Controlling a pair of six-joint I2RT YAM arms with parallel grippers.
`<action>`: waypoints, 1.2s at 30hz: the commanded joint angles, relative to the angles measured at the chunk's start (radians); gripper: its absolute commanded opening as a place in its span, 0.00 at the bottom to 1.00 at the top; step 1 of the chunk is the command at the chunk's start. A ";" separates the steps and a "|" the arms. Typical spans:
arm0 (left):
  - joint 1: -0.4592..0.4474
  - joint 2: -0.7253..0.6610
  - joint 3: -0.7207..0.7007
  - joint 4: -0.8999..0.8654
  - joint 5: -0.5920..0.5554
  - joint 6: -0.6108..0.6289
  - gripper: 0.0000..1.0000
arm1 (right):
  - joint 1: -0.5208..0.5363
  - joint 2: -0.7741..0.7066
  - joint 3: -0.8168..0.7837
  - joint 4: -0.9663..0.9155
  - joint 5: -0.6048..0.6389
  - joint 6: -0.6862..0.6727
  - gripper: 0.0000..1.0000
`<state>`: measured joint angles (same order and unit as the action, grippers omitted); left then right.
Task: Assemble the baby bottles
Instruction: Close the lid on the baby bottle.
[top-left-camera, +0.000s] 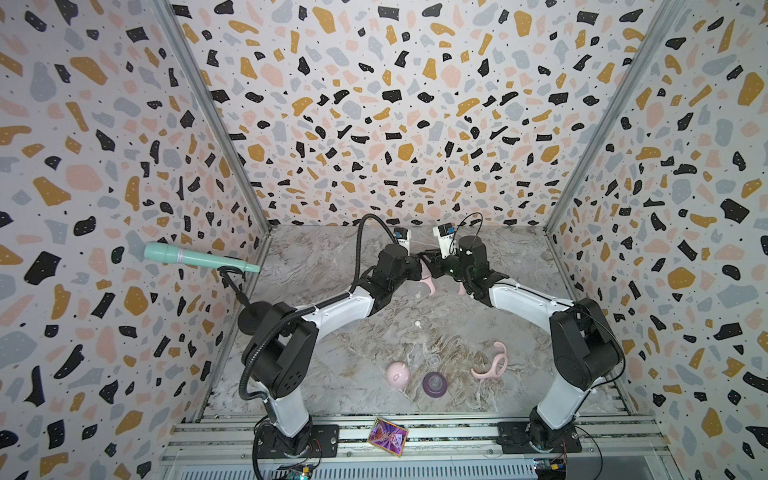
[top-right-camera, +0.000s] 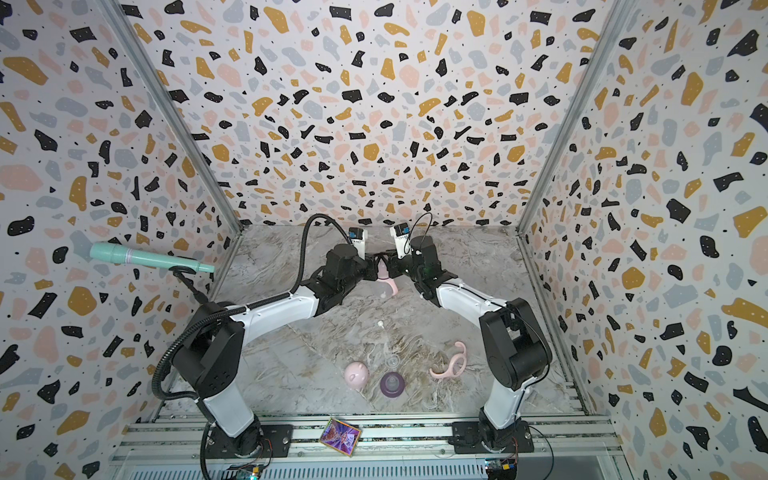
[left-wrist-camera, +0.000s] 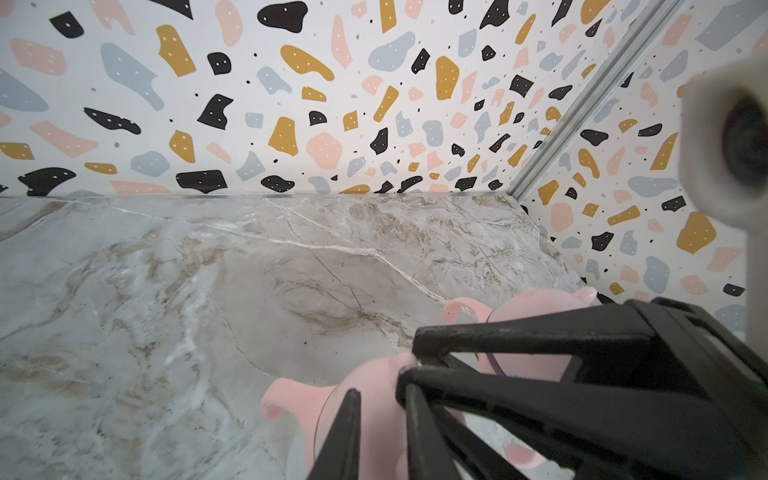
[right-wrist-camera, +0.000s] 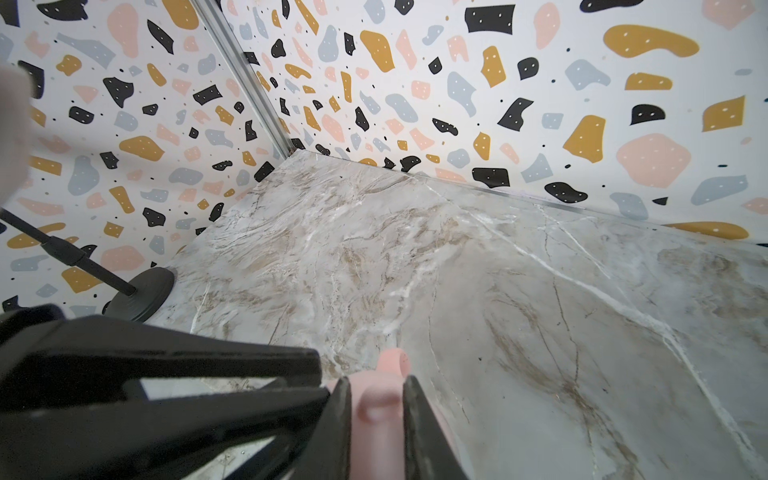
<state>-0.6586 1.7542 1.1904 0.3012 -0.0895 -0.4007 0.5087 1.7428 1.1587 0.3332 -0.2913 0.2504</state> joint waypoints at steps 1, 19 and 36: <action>-0.029 -0.007 0.033 -0.114 0.055 0.030 0.25 | 0.043 0.040 -0.025 -0.276 -0.045 -0.007 0.24; 0.033 -0.325 0.130 -0.424 -0.102 0.065 0.59 | 0.014 0.049 0.123 -0.382 -0.019 -0.034 0.24; 0.074 -0.797 -0.269 -0.548 -0.244 0.096 0.99 | 0.003 0.111 0.453 -0.553 -0.018 -0.105 0.29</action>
<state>-0.5941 0.9970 0.9504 -0.2367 -0.2932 -0.3031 0.5144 1.8698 1.5536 -0.1505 -0.3092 0.1669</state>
